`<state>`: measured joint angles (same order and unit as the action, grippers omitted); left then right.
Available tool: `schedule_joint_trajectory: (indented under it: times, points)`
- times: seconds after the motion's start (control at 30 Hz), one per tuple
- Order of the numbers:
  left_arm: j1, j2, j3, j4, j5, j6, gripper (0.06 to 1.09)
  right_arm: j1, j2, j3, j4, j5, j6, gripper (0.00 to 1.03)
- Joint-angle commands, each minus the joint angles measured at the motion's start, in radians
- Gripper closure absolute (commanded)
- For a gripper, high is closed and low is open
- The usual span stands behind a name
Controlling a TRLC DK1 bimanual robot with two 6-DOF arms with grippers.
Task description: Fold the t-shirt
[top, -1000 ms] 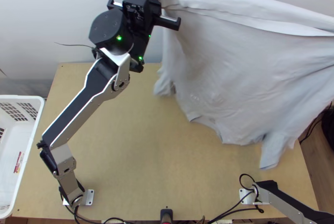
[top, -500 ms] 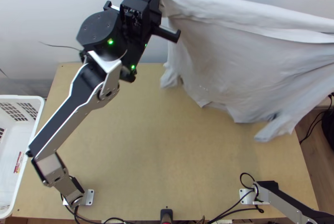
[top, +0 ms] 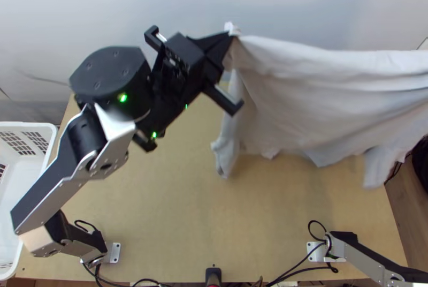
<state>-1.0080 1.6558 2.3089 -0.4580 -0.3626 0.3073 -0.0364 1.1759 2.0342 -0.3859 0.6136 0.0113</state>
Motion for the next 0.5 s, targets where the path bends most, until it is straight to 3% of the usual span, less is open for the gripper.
schedule_joint_trajectory:
  times: [0.0,0.3,0.47]
  points:
    - [-0.136,-0.048,0.001,-0.065,-0.027,0.021,1.05,-0.014,0.050,0.037,0.097,0.002,-0.001,1.00]
    - [-0.327,-0.122,0.009,-0.079,-0.053,0.059,1.05,-0.002,0.169,0.164,0.139,0.023,0.016,1.00]
    - [-0.399,-0.119,0.006,-0.120,-0.053,0.075,1.05,0.102,0.240,0.166,0.137,0.025,0.030,1.00]
